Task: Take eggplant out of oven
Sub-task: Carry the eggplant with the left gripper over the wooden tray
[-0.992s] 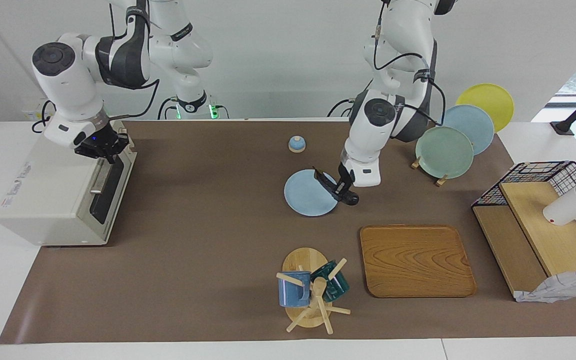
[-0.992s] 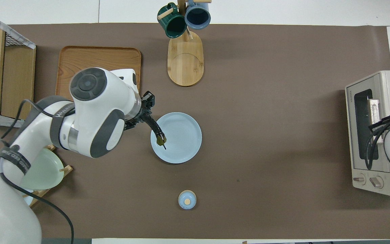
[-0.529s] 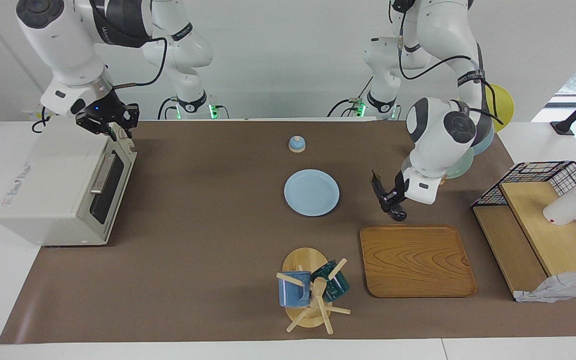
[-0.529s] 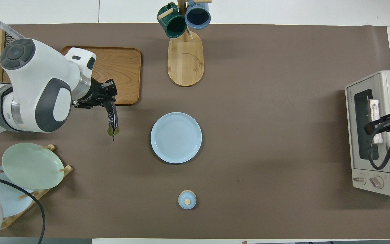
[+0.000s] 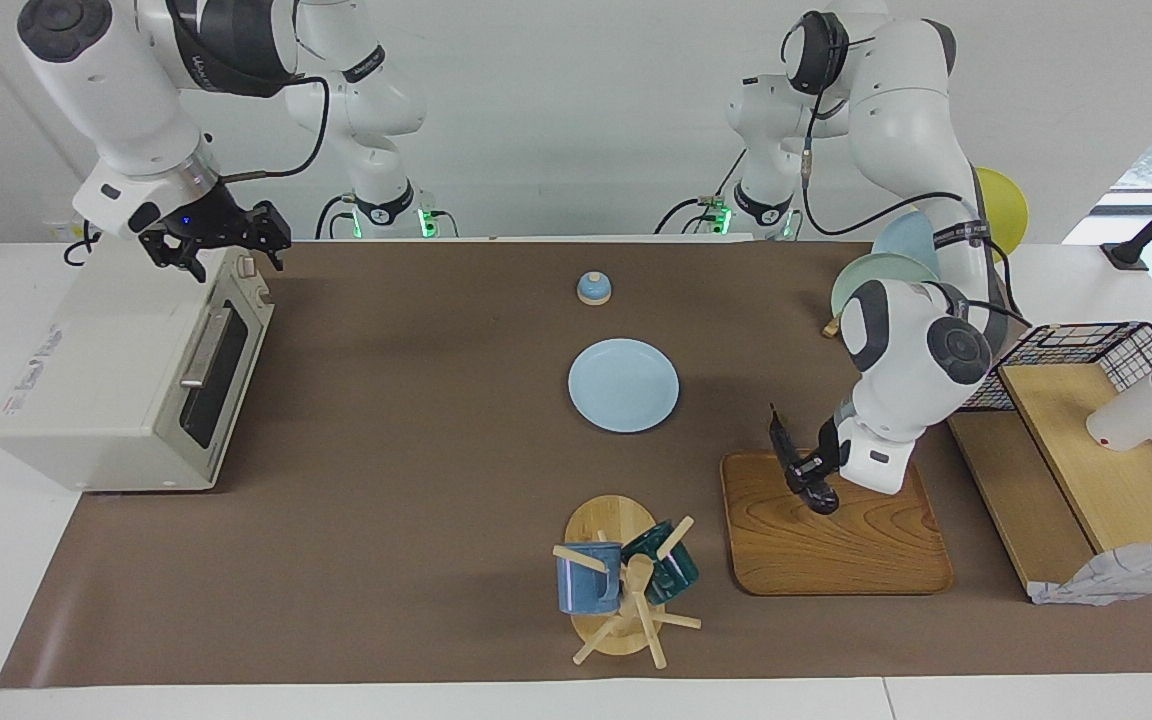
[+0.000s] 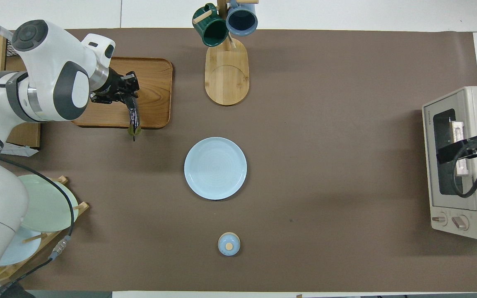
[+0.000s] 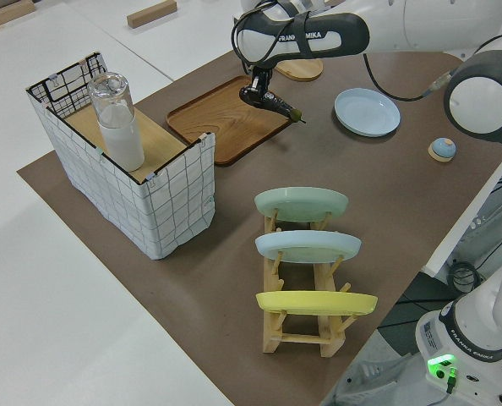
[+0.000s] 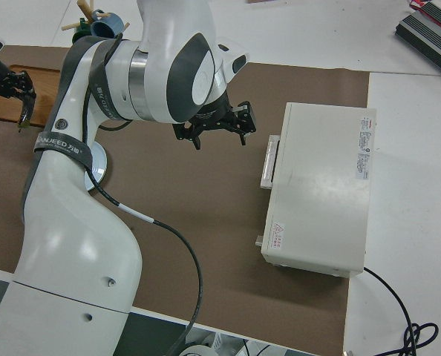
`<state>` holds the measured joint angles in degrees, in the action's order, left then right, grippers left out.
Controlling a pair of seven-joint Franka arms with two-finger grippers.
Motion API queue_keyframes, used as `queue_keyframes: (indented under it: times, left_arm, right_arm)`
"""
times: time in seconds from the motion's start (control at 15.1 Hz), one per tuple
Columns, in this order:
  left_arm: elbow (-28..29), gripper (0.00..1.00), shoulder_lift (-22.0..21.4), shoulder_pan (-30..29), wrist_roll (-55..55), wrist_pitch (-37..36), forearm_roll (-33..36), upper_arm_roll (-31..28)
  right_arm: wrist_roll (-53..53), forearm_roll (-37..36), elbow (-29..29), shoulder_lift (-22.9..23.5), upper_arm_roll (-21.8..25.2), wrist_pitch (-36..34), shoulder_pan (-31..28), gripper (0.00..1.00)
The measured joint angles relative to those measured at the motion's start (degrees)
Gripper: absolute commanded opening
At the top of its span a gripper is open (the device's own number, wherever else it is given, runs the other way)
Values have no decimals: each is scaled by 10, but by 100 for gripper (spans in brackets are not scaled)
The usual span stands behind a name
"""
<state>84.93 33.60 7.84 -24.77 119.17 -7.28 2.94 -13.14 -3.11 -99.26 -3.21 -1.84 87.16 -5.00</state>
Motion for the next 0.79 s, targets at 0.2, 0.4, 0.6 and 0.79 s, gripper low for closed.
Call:
queue_keyframes:
  times: [0.2, 0.4, 0.6, 0.79]
  left_arm:
    - [-6, 0, 9, -1, 29, 9, 4, 0]
    - [-6, 0, 10, -1, 55, 19, 5, 0]
    - [-14, 0, 25, -1, 68, 15, 15, 2]
    - [-60, 0, 56, -1, 76, -17, 18, 3]
  right_arm:
    - [32, 0, 53, 31, 1, -20, 1, 100]
    - [41, 0, 80, 51, 0, -30, 2, 100]
    - [46, 0, 94, 68, 1, -50, 0, 100]
    - [62, 0, 100, 71, 2, -52, -14, 100]
